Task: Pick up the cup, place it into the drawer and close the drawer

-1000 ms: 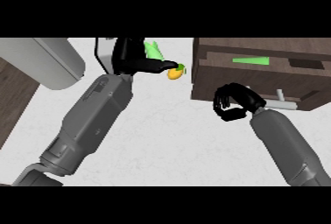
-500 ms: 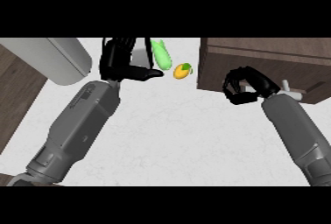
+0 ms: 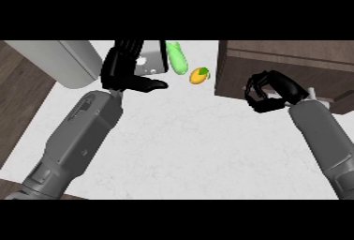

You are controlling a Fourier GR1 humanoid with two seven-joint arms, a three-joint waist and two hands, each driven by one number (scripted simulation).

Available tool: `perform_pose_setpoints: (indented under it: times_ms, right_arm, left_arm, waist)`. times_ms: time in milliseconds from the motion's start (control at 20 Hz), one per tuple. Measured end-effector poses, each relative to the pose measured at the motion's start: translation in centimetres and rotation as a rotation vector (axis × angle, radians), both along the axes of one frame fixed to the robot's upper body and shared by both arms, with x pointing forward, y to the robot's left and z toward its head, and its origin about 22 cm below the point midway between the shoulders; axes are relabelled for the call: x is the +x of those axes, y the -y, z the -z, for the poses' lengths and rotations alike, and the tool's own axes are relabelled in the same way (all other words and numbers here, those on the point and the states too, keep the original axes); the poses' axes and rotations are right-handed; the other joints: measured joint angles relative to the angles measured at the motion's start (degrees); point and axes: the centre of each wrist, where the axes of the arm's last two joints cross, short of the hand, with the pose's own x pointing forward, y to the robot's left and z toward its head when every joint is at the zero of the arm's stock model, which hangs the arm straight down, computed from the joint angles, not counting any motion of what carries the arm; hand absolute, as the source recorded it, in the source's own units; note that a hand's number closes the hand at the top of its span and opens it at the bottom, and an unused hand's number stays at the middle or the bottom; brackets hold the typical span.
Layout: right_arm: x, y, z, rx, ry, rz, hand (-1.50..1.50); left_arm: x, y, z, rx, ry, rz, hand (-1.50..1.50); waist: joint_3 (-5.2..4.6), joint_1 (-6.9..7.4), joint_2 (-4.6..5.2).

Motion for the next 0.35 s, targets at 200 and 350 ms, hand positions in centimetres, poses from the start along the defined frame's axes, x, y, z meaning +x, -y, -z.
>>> perform_pose_setpoints:
  times_ms: [200, 350]
  right_arm:
    - [-0.08, 0.56, -0.34, 0.032, -0.022, -0.014, 1.50]
    - [-0.26, 1.08, -0.44, 0.045, -0.036, -0.019, 1.50]
  left_arm:
    - [-0.19, 0.03, 0.19, -0.011, -0.001, 0.014, -1.50]
    - [-0.36, -0.12, 0.34, -0.013, 0.003, 0.025, -1.50]
  waist:
    - [0.12, 0.38, 0.30]
    - [0.20, 0.87, 0.32]
